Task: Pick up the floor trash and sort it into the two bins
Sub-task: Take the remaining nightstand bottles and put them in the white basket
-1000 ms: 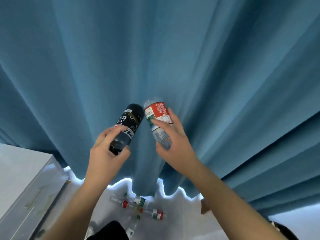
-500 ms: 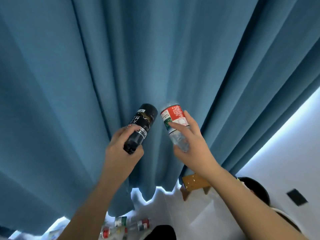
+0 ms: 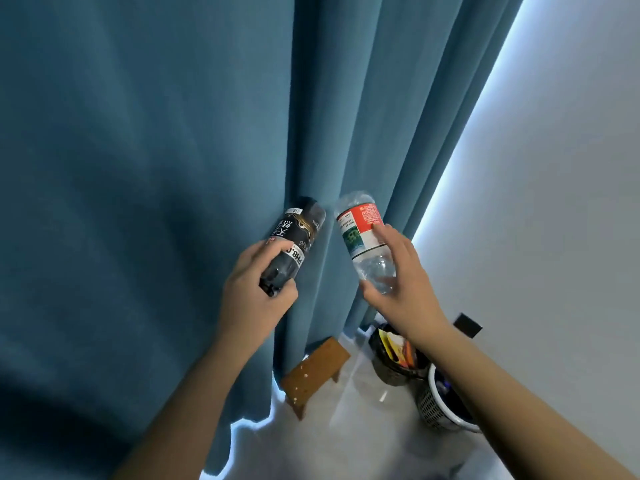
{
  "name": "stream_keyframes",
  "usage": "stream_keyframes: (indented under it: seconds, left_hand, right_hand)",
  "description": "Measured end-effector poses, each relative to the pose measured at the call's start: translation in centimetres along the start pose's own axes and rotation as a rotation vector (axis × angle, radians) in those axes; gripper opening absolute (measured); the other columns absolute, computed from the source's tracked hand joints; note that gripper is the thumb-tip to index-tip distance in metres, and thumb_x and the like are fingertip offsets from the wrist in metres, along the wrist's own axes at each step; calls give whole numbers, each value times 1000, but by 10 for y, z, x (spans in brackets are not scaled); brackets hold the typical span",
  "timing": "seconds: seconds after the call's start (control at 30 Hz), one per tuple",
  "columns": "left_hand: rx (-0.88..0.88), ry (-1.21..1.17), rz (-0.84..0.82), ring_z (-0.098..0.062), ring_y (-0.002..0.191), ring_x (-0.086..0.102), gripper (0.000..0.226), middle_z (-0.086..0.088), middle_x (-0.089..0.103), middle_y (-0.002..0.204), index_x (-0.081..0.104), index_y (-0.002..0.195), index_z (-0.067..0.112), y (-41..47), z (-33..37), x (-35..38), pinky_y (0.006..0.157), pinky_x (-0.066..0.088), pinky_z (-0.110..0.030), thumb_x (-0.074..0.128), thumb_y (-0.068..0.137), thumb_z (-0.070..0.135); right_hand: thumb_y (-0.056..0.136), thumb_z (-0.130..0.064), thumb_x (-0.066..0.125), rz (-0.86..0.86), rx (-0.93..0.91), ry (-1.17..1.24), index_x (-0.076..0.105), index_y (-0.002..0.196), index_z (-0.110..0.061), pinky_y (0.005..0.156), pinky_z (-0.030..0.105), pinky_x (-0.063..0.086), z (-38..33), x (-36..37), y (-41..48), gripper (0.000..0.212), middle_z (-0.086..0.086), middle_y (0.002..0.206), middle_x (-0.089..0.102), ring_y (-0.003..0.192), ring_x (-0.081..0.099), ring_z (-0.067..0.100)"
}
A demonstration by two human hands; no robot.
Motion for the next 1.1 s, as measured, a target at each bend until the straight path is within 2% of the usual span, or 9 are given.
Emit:
stream_keyframes:
  seconds: [0.1,0.2,0.3,0.47,0.53,0.67,0.77,0.93,1.1]
  left_hand:
    - [30,-19,-99,-11,107,54,52,7,53,126,61,115,32,25,0,40,77,35,4,67,72,5]
    - [38,-59,-188,-13,108,54,52,6,51,127,60,117,30,39,0,78,75,36,4,67,73,5]
    - [66,-45,-274,-11,107,54,51,6,54,125,60,117,31,51,6,117,77,34,5,67,73,5]
    - [88,-24,-424,-12,107,55,50,8,55,124,58,118,33,64,21,190,83,44,-8,68,76,9]
    - [83,2,-445,-9,106,55,50,11,56,123,58,118,35,67,26,221,78,39,0,68,76,10]
    - [50,29,-493,-8,101,57,50,11,58,119,61,117,33,70,42,293,76,36,2,70,75,9]
    - [21,69,-554,-10,100,56,46,9,58,118,63,115,31,68,56,354,77,34,0,71,75,8]
    - [-36,211,-791,-14,106,54,47,8,55,122,58,120,39,52,61,470,91,46,-27,69,79,19]
    - [-76,348,-1065,-15,106,51,46,4,53,121,53,124,41,23,42,588,89,43,-27,66,81,29]
  right_hand:
    - [79,-13,71,100,131,-7,33,143,-32,90,46,53,37,-20,4,76,-10,131,40,120,48,15]
    - [85,-19,67,136,212,-13,29,144,-37,87,46,54,66,-34,-2,72,-8,132,41,114,52,16]
    - [88,-25,65,177,296,-25,24,141,-48,81,43,55,99,-50,-7,71,-7,134,44,88,60,9]
    - [87,-31,67,263,447,-46,32,144,-34,80,32,52,165,-86,-13,67,-5,132,50,83,62,15]
    - [87,-31,67,279,503,-63,35,144,-31,73,24,47,193,-105,-14,65,-5,126,52,73,59,12]
    - [86,-31,69,293,586,-61,46,139,-22,84,29,49,260,-154,-18,59,1,127,58,90,62,17]
    - [86,-29,70,256,667,-158,57,129,-14,85,26,43,314,-197,-24,48,5,113,65,92,59,17]
    - [88,-28,66,101,809,-247,61,119,-10,85,30,42,410,-238,-46,37,6,106,65,100,59,24]
    - [89,-22,61,-46,948,-300,58,118,-9,84,32,41,507,-247,-86,32,9,109,61,102,57,27]
Point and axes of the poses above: each hand's wrist, its own y-axis towards the middle knuckle, its own x-axis out of the palm, z = x × y, the point moved 5 cm from there along y, towards the middle knuckle
